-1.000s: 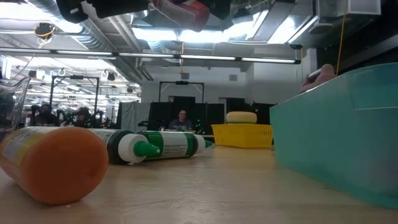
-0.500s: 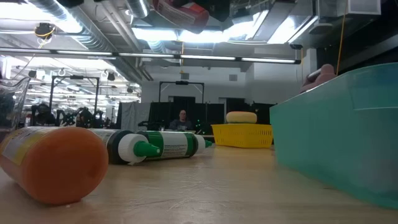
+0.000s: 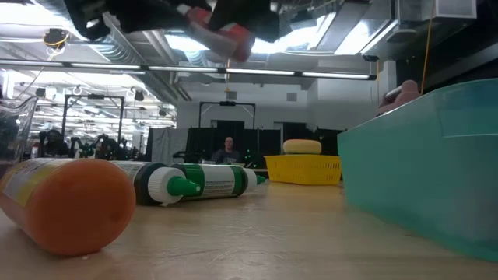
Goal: Pick & Place Food Item
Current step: Put the orange food coloring bottle into the transparent bin
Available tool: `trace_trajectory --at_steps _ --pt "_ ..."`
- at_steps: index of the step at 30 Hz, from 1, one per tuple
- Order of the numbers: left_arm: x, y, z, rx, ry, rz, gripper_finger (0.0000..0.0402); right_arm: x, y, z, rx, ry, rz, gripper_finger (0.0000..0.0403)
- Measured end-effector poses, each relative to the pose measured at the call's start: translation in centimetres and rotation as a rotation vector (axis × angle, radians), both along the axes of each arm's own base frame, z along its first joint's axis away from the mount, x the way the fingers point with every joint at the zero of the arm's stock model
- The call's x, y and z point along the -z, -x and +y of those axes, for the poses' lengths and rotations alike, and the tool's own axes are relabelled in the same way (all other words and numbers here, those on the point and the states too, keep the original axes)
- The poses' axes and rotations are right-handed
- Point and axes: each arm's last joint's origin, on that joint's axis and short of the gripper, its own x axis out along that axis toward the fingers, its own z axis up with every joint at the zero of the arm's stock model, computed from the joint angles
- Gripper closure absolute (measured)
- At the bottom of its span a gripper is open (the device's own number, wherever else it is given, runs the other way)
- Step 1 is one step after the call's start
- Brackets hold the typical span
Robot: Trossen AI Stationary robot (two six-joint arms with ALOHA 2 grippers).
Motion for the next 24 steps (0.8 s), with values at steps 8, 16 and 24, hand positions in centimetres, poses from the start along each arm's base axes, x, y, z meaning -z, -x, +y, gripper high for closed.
trace_trajectory --at_steps 8,16,24 --pt "-0.1 0.0 1.0 -0.069 -0.019 -0.001 0.0219 -1.5 1.0 0.0 0.035 0.023 -0.026 0.0334" --pt "0.0 -0.1 1.5 -0.078 -0.029 0.011 0.0219 -1.4 1.1 0.1 0.012 -0.004 -0.001 0.0334" --pt "0.0 0.0 1.0 -0.04 -0.027 0.012 0.0219 -1.3 1.3 0.0 0.012 0.0 0.017 0.0335"
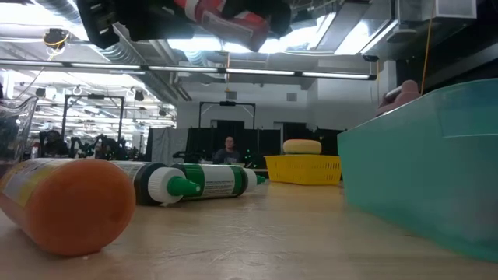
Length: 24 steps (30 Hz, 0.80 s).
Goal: Pick & Place Food Item
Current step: Put the orange food coloring bottle into the transparent bin
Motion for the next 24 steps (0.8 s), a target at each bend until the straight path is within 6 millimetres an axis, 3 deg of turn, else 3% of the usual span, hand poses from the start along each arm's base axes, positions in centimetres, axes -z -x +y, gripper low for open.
trace_trajectory --at_steps 24 --pt "-0.5 0.0 -0.96 0.043 0.009 -0.04 0.0222 0.0 -0.13 -0.6 0.024 0.018 -0.003 0.0335"
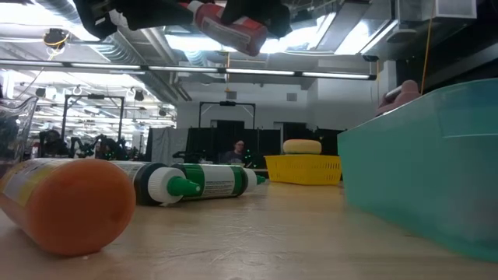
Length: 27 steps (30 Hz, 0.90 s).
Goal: Pick & Place Food Item
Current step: Put the orange food coloring bottle into the transparent bin
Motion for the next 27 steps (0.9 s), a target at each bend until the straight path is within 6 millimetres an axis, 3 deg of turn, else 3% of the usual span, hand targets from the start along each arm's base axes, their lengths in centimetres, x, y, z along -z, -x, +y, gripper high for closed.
trace_trajectory --at_steps 11,22,27 --pt "0.08 0.0 0.23 -0.017 -0.009 0.01 0.027 -0.01 0.0 0.06 -0.009 -0.013 0.001 0.0335" --pt "0.09 0.0 0.28 -0.034 -0.021 0.009 0.0285 0.0 0.01 0.07 -0.012 -0.013 0.003 0.0333" --pt "0.13 0.01 0.3 -0.039 -0.02 0.014 0.0285 0.0 0.02 0.13 -0.015 -0.011 0.002 0.0286"
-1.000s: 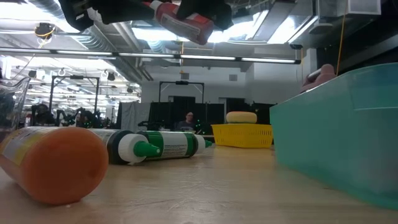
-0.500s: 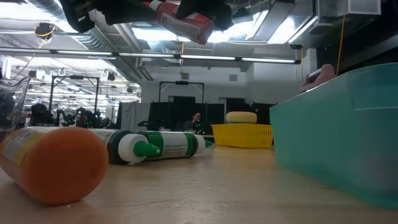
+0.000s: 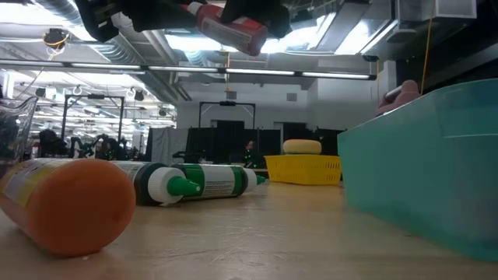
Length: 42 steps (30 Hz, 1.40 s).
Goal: Pick & Place Food Item
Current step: Put the orange food coloring bottle into the transparent bin
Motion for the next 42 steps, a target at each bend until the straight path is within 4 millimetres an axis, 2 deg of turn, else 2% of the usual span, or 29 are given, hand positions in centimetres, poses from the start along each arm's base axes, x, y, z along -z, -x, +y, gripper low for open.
trace_trajectory --at_steps 7,12,17,19,25,28,32,37,42 --pt "0.8 0.4 0.3 -0.07 -0.024 0.086 0.0285 0.1 0.2 0.0 -0.002 -0.003 0.027 0.0179" --pt "1.2 0.9 0.5 -0.128 -0.018 0.148 0.0285 0.2 0.2 0.0 0.006 0.012 0.027 0.0142" --pt "1.3 2.2 0.7 -0.22 0.024 0.224 0.0285 0.2 0.3 -0.1 0.007 0.033 0.037 0.0136" --pt "0.8 2.7 0.6 -0.263 0.039 0.266 0.0285 0.2 0.3 -0.2 -0.002 0.058 0.032 0.0136" --pt "-3.1 4.0 -0.6 -0.37 0.108 0.327 0.0285 0.2 0.2 -0.6 -0.035 0.128 0.018 0.0135" --pt "-5.2 5.0 -1.3 -0.387 0.225 0.394 0.0285 0.2 0.2 -0.7 -0.064 0.15 0.016 0.0135" --pt "-6.8 6.7 -2.2 -0.466 0.387 0.541 0.0285 0.2 0.2 -0.6 -0.109 0.177 0.011 0.0135" --pt "-7.1 8.4 -4.1 -0.589 0.592 0.739 0.0285 0.1 0.1 -0.7 -0.14 0.21 -0.004 0.0135" --pt "-6.6 9.4 -6.5 -0.683 0.739 0.834 0.0285 0.0 0.0 -0.6 -0.154 0.227 -0.018 0.0135"
